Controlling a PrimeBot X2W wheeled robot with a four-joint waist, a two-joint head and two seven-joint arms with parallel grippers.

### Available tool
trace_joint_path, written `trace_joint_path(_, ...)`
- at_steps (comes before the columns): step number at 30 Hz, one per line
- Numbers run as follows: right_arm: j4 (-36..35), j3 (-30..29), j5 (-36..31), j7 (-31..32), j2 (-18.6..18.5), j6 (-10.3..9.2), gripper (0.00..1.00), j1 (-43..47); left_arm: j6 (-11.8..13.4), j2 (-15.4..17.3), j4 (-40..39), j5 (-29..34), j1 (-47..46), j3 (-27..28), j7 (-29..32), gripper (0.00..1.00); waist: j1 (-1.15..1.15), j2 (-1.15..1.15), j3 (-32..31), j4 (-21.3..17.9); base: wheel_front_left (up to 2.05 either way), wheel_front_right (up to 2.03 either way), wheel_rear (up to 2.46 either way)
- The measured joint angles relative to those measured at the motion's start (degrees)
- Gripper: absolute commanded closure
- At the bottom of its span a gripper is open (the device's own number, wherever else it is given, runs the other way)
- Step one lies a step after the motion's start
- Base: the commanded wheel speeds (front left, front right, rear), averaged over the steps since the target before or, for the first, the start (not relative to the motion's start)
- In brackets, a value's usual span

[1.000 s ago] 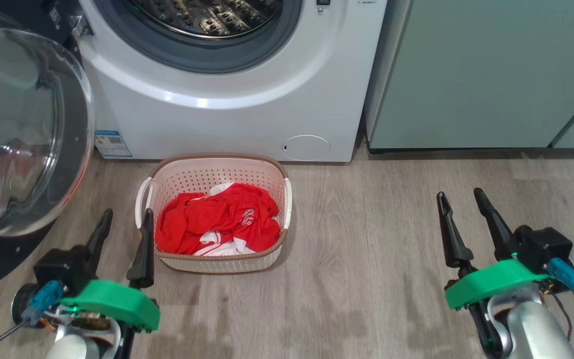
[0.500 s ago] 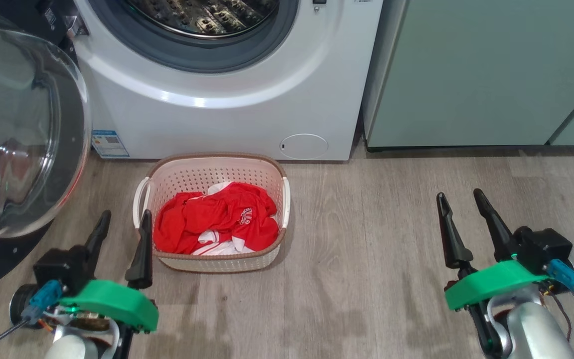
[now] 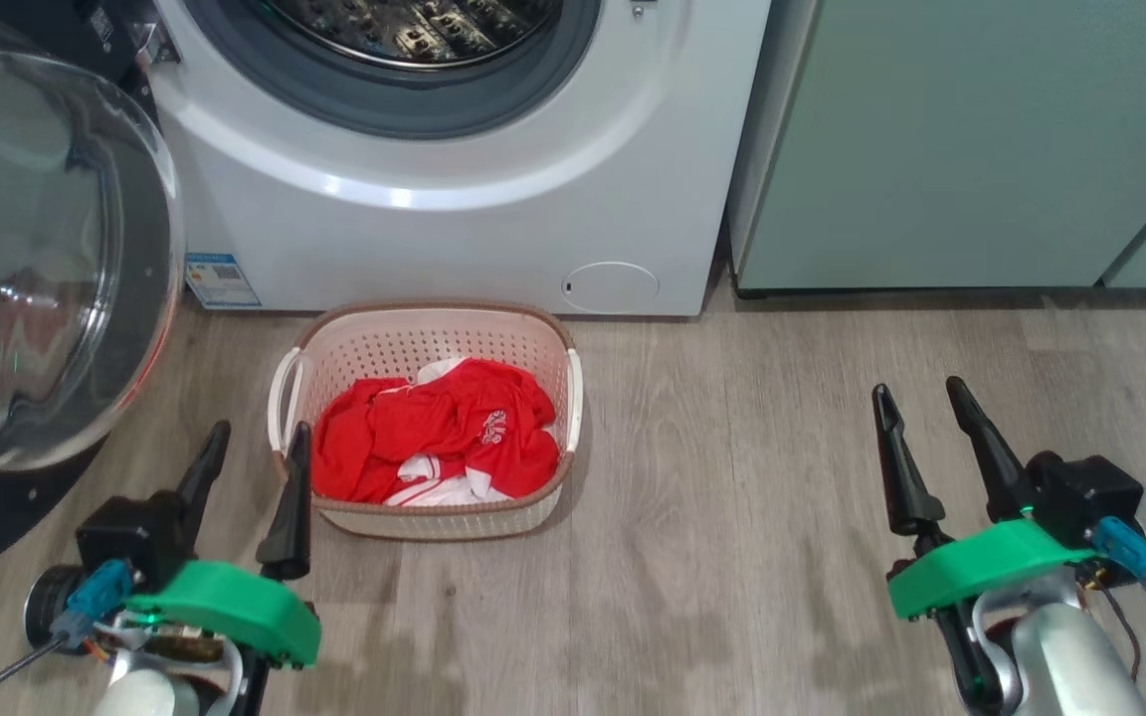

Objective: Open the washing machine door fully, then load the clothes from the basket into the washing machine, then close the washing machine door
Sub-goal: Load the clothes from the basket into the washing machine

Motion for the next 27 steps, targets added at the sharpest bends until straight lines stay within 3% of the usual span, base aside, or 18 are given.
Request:
trace_joint_path(17, 0.0, 0.0, 0.0, 0.0, 0.1, 0.00, 0.00, -0.4, 0.1, 0.4, -0.4, -0.3, -0.1, -0.6, 0.0, 0.00, 0.00, 0.00, 0.9, -0.3, 1.71, -1.71, 0.00)
trace_joint_path(27, 0.0, 0.0, 0.0, 0.0, 0.1, 0.00, 0.00, -0.9, 0.1, 0.7, -0.5, -0.3, -0.2, -1.1, 0.0, 0.00, 0.00, 0.00, 0.8, 0.1, 0.41, -0.41, 0.00)
